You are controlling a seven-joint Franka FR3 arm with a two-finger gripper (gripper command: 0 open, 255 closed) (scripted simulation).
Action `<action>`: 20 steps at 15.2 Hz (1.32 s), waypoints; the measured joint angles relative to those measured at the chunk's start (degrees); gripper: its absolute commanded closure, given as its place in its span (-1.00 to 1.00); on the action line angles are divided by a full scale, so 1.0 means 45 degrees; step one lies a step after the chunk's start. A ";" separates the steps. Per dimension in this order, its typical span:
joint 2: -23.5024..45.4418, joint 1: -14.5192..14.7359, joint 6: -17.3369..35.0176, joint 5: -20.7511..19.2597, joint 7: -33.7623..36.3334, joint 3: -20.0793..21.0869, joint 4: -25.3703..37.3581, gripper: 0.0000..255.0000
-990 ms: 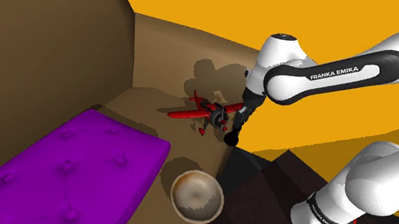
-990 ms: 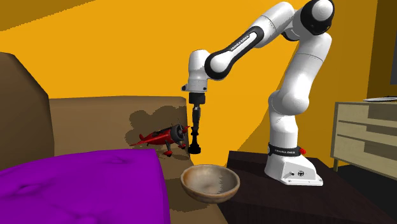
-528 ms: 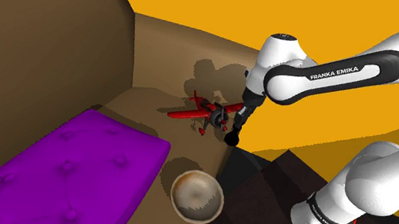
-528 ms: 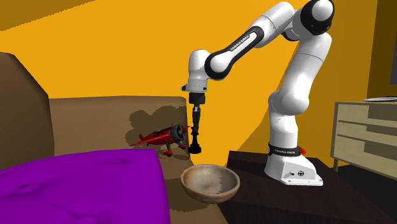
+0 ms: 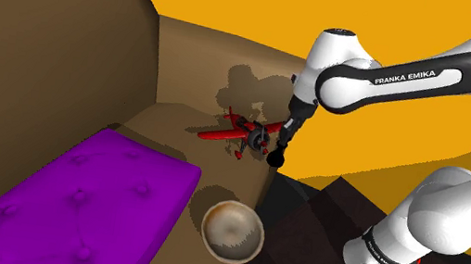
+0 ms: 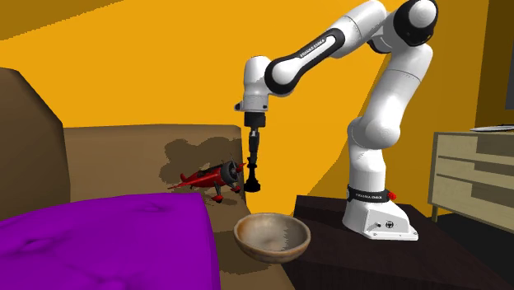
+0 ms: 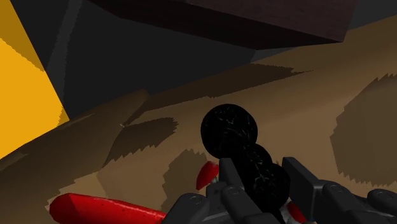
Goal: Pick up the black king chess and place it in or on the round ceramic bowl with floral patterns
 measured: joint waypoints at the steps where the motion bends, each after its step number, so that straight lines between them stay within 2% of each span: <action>1: -0.0112 0.0009 -0.0197 0.0005 0.0010 -0.0001 0.0086 1.00; 17: -0.1098 -0.0021 -0.3220 -0.0071 -0.0031 -0.0176 0.2124 1.00; 20: -0.1432 0.0288 -0.3571 0.0205 0.0587 0.0310 0.2163 1.00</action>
